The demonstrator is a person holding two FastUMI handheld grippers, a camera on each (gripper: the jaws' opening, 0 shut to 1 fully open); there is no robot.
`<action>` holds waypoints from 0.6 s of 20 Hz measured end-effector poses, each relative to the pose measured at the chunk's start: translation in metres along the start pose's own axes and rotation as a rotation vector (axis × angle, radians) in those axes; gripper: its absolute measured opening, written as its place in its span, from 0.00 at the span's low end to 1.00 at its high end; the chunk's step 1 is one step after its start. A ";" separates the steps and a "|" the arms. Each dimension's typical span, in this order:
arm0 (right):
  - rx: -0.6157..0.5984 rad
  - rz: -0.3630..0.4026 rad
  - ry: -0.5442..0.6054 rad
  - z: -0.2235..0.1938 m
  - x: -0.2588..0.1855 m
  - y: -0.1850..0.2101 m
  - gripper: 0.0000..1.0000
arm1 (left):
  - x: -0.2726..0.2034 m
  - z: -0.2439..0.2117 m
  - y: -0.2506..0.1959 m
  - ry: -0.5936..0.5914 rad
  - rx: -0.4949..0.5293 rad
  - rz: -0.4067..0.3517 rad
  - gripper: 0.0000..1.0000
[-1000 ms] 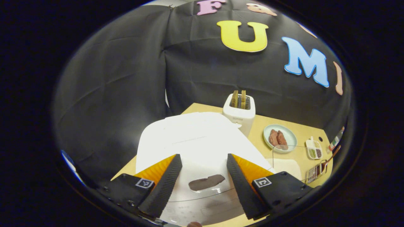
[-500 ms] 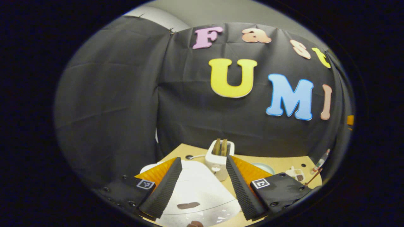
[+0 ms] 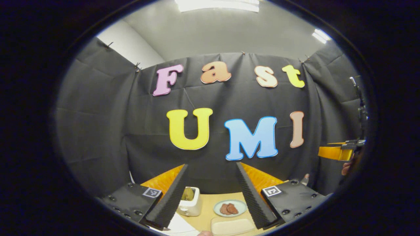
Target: Close the left gripper, press the button to open the rice cooker; take a wooden spoon from the chopstick holder with the right hand, scoop a spoonful of rice and pour it into the rice cooker, then put the wooden spoon back into the chopstick holder.
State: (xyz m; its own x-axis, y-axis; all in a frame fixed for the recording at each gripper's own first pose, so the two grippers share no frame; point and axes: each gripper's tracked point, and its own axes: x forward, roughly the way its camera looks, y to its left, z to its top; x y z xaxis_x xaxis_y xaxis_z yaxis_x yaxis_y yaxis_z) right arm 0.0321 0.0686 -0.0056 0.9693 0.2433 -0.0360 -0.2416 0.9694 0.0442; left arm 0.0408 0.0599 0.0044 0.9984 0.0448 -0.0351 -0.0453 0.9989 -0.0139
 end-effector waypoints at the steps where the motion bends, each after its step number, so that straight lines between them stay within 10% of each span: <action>1: 0.000 -0.010 -0.012 0.006 -0.004 0.001 0.72 | -0.002 0.003 0.007 -0.007 -0.014 0.005 0.96; 12: 0.020 -0.115 -0.045 0.050 -0.031 0.001 0.72 | -0.012 0.029 0.019 0.000 -0.073 -0.031 0.98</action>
State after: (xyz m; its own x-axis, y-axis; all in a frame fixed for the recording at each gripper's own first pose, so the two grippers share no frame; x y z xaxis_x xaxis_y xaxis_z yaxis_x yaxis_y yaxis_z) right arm 0.0038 0.0599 0.0457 0.9917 0.1287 0.0032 -0.1287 0.9897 0.0624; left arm 0.0287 0.0786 0.0333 0.9993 0.0138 -0.0333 -0.0167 0.9960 -0.0882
